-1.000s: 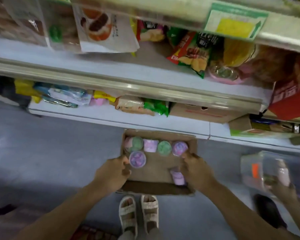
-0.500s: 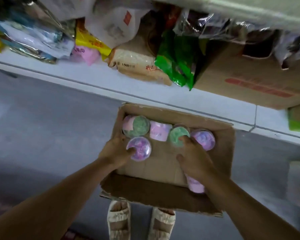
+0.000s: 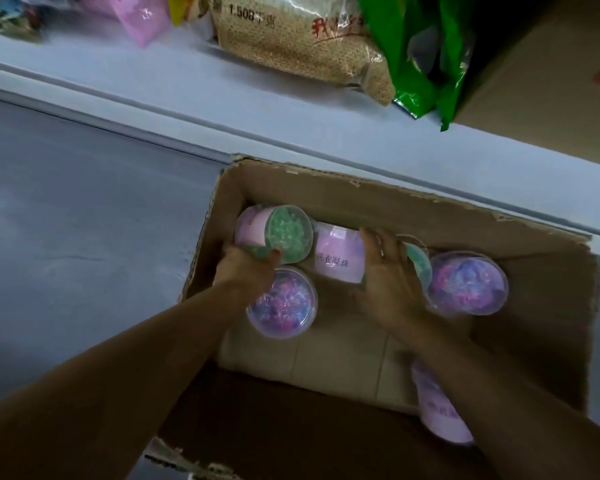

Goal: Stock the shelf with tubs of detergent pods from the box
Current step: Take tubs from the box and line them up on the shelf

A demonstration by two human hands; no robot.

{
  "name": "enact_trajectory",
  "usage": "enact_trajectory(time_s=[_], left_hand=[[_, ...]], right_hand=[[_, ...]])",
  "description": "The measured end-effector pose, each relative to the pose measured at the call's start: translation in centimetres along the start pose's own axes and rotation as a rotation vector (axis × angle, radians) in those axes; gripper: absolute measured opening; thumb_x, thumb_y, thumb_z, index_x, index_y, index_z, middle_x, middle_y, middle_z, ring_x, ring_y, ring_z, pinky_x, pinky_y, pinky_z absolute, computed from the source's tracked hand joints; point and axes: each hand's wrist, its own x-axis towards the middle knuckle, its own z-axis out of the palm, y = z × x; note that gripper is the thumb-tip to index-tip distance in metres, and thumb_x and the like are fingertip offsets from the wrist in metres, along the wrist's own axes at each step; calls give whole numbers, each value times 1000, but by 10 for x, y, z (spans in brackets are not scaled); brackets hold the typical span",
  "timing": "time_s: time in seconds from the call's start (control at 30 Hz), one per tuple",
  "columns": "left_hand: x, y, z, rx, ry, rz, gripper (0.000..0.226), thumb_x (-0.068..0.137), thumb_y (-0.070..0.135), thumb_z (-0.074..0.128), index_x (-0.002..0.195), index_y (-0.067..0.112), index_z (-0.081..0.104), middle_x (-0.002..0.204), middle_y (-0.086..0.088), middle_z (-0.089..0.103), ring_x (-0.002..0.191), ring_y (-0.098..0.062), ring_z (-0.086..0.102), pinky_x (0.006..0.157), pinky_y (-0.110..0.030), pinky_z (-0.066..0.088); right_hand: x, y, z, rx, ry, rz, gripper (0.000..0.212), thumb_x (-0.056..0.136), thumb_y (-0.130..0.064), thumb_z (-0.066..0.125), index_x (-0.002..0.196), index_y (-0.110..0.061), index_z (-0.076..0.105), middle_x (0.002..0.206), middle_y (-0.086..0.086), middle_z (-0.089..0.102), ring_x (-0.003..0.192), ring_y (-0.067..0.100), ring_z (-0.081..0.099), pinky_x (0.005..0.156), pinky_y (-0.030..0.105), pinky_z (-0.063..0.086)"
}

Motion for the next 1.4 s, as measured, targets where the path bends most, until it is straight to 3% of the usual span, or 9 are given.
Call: enact_trajectory(time_s=[0.1, 0.23, 0.4, 0.5, 0.63, 0.9, 1.1, 1.3, 1.4], left_hand=[[11, 0, 8, -120, 24, -48, 81, 87, 49, 58, 140, -1, 22, 137, -21, 41, 120, -32, 48, 83, -33, 40], [24, -2, 21, -240, 82, -80, 81, 88, 46, 58, 139, 0, 16, 140, -21, 35, 124, -33, 44, 91, -36, 40], [31, -11, 32, -387, 157, -34, 83, 81, 33, 72, 138, 6, 18, 142, -17, 34, 126, -32, 43, 89, -32, 39], [27, -14, 34, -410, 188, -14, 88, 73, 30, 79, 137, 6, 23, 140, -15, 37, 126, -33, 43, 96, -37, 42], [14, -7, 28, -243, 287, 63, 92, 62, 36, 85, 132, 3, 36, 133, -15, 45, 121, -33, 48, 95, -41, 46], [-50, -2, -7, 106, 438, 551, 93, 50, 34, 89, 125, 3, 44, 121, -15, 48, 110, -29, 46, 77, -29, 39], [-65, -12, -6, 398, 413, 833, 99, 44, 28, 92, 126, 8, 41, 120, -17, 49, 107, -32, 49, 65, -26, 43], [-57, -25, 12, 523, 375, 861, 97, 52, 16, 89, 130, 15, 31, 136, -21, 41, 120, -37, 46, 70, -43, 57], [-61, -39, 16, 565, 339, 797, 99, 59, 16, 85, 132, 26, 18, 146, -21, 29, 126, -39, 42, 79, -52, 55]], right_hand=[[7, 5, 12, -57, 23, -33, 103, 69, -23, 77, 149, -12, 15, 152, 12, 18, 138, 33, 20, 108, 42, 27], [17, 9, 26, -95, 21, -69, 106, 65, -20, 81, 149, -10, 17, 150, 14, 23, 135, 34, 26, 106, 45, 32], [30, 10, 35, -100, 69, -64, 101, 60, -8, 83, 145, -5, 28, 136, 20, 39, 124, 38, 40, 91, 45, 45], [28, 8, 37, -108, 122, -79, 97, 45, -13, 88, 130, -2, 43, 118, 21, 50, 107, 38, 51, 67, 40, 51], [11, 9, 30, -101, 292, -74, 95, 26, -17, 86, 114, -3, 53, 101, 17, 56, 88, 35, 58, 53, 31, 48], [-52, 10, -17, -58, 451, -41, 86, 41, -11, 78, 121, -2, 47, 113, 17, 53, 101, 30, 51, 70, 34, 50], [-66, 36, -31, -224, 492, -39, 70, 51, -8, 75, 114, -2, 45, 109, 21, 57, 94, 34, 59, 55, 29, 47], [-60, 53, -6, -412, 599, -76, 28, 83, 1, 38, 109, -1, 47, 110, 26, 59, 96, 37, 62, 56, 31, 50], [-68, 56, 4, -297, 563, -84, 26, 81, -5, 51, 106, -1, 49, 118, 27, 55, 110, 40, 57, 72, 35, 53]])
